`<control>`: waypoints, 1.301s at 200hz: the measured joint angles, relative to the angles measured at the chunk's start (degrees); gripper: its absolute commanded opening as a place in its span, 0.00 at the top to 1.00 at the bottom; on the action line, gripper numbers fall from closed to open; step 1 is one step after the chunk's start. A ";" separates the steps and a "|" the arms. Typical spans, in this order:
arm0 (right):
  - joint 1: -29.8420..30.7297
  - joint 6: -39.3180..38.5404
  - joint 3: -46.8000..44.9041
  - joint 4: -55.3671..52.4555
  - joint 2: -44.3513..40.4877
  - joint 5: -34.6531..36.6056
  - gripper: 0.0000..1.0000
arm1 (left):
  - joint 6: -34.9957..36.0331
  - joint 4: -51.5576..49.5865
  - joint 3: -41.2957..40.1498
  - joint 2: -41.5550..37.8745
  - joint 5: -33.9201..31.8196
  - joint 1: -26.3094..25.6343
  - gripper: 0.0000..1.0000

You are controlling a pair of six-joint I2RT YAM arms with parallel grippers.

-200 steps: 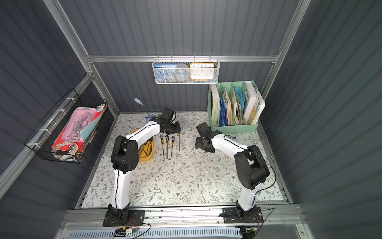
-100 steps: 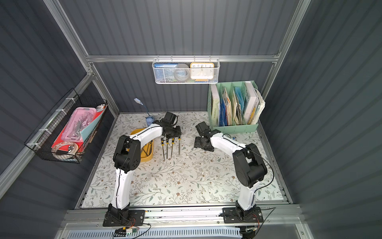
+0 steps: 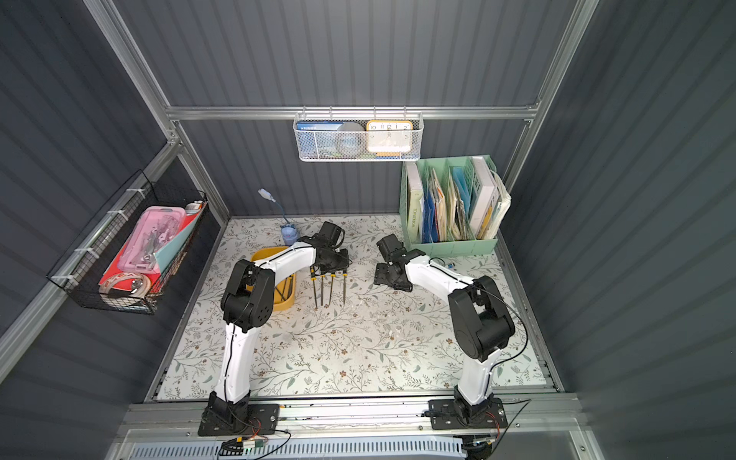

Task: Take the file tool out of the storage box
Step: Place the file tool at the center of the board, then pick up the file tool from the storage box.

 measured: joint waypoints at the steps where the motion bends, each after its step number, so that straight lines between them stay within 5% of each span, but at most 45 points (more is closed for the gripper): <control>1: 0.00 0.00 0.00 0.00 0.00 0.00 0.27 | -0.20 -0.02 0.02 0.00 -0.09 0.00 0.62; 91: 0.00 -0.04 0.00 -0.17 0.00 0.04 0.27 | 0.74 -8.24 12.52 -4.00 -5.09 0.50 0.52; 128: 0.00 -0.07 -0.02 -0.31 0.00 0.02 0.27 | 2.01 -8.09 -0.74 -18.23 -6.03 8.90 0.56; 160: 0.00 -0.11 -0.07 -0.31 0.00 0.00 0.27 | 3.32 -8.20 -5.11 -20.65 -8.28 17.97 0.58; 260: 0.00 -0.76 -0.09 -0.31 0.00 0.00 0.27 | 10.75 -5.86 -15.43 -19.43 -9.31 21.51 0.64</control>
